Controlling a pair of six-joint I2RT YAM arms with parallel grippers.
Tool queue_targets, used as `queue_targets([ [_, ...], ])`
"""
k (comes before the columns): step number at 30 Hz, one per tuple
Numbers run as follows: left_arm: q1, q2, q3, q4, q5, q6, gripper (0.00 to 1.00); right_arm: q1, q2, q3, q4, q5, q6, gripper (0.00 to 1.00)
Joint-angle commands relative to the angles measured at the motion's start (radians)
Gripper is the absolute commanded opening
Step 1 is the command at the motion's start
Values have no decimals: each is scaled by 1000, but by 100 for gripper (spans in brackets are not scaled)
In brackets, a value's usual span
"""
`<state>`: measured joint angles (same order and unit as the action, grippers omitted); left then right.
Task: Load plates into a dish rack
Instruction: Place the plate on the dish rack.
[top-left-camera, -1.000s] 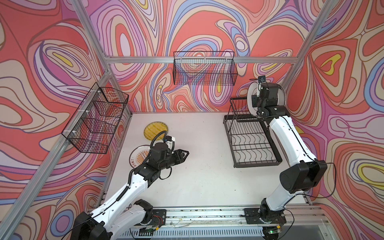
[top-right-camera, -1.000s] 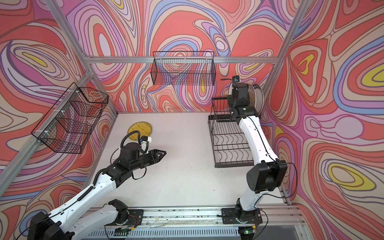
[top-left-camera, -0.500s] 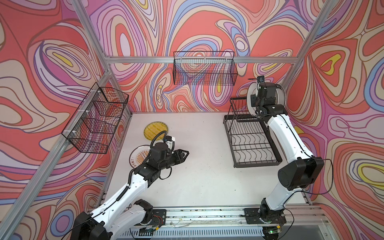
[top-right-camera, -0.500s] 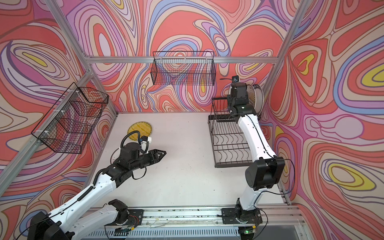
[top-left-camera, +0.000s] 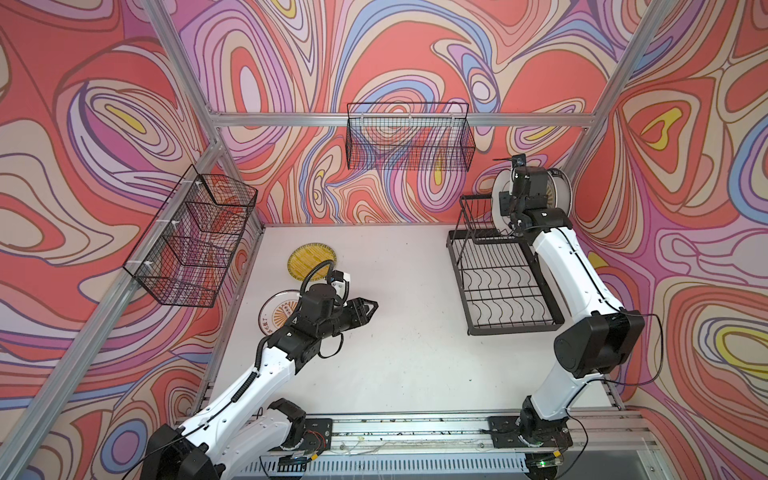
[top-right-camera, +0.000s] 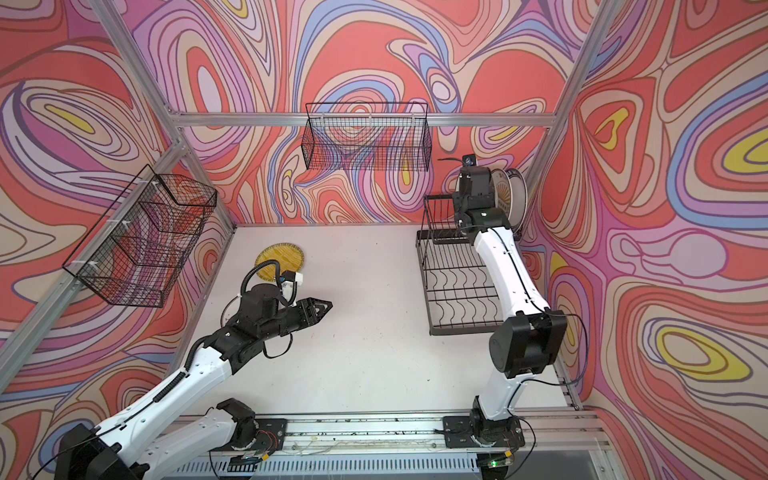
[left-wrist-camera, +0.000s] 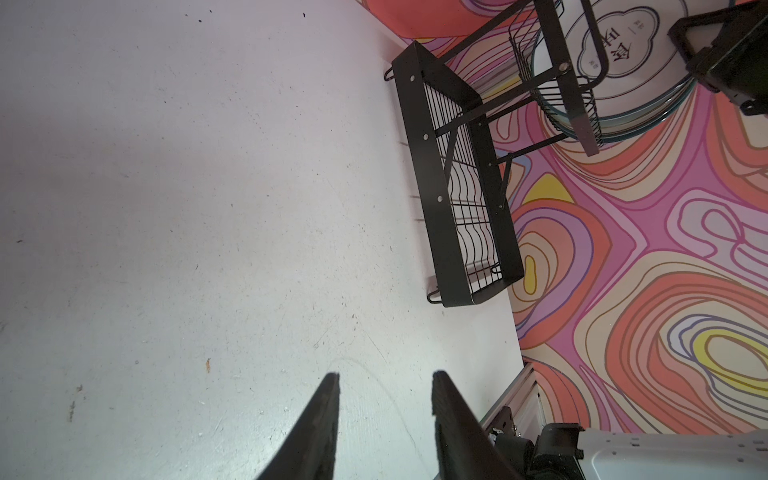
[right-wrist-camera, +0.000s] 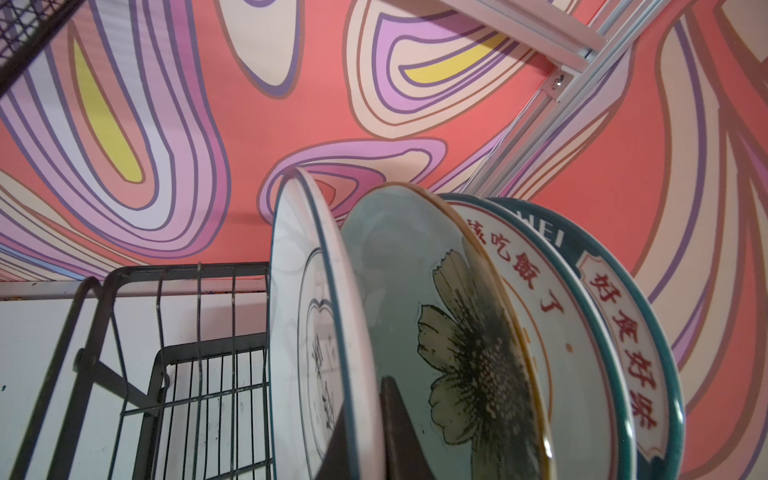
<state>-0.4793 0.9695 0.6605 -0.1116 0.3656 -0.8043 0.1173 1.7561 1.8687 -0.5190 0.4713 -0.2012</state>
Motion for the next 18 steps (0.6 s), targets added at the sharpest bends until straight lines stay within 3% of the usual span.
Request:
queue_targets([
  [1,-5,-2,27,-22,-6,10,40,-9,9,40,-2,23,7,0],
  [11,-4,-16,22,-28,-5,7,40,-8,4,35,-12,15,13,20],
  [18,-4,-25,15,-31,-7,2,40,-9,-17,41,-27,2,16,26],
])
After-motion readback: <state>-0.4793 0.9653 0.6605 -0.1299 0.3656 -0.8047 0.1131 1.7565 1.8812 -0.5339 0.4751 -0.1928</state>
